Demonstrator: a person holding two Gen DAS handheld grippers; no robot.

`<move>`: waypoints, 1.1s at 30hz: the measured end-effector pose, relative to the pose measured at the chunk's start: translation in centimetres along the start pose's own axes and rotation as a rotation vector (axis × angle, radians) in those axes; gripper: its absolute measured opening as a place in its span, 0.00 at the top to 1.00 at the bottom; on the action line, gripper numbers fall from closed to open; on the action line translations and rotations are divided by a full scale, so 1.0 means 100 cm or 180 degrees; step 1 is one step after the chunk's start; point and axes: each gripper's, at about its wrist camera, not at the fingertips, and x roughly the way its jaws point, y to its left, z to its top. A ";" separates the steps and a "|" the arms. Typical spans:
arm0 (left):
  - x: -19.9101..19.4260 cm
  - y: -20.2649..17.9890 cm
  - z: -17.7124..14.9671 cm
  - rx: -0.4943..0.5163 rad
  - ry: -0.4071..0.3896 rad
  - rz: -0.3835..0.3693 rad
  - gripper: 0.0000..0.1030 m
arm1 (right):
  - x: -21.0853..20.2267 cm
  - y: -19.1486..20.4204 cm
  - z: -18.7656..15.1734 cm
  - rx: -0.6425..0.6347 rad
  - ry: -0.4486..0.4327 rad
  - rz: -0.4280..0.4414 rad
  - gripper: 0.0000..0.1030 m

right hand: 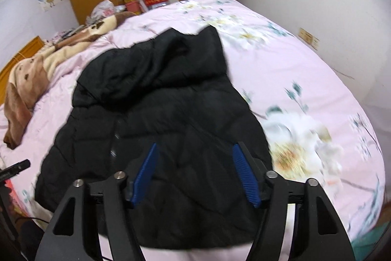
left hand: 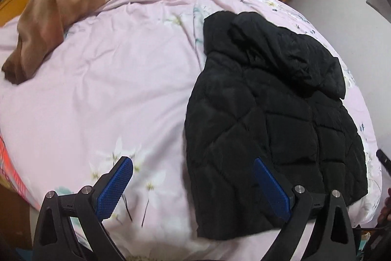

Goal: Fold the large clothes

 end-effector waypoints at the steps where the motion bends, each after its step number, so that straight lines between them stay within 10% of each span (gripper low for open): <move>1: 0.001 0.001 -0.006 -0.0008 0.0024 -0.0025 0.03 | -0.001 -0.004 -0.005 0.0011 0.0016 -0.0022 0.37; 18: 0.027 0.000 -0.045 -0.0126 0.0241 -0.0091 0.03 | 0.010 -0.051 -0.046 0.0211 0.0267 -0.0308 0.33; 33: 0.044 -0.020 -0.041 -0.0078 0.0379 -0.0236 0.26 | 0.036 -0.058 -0.061 0.0312 0.0472 -0.0123 0.32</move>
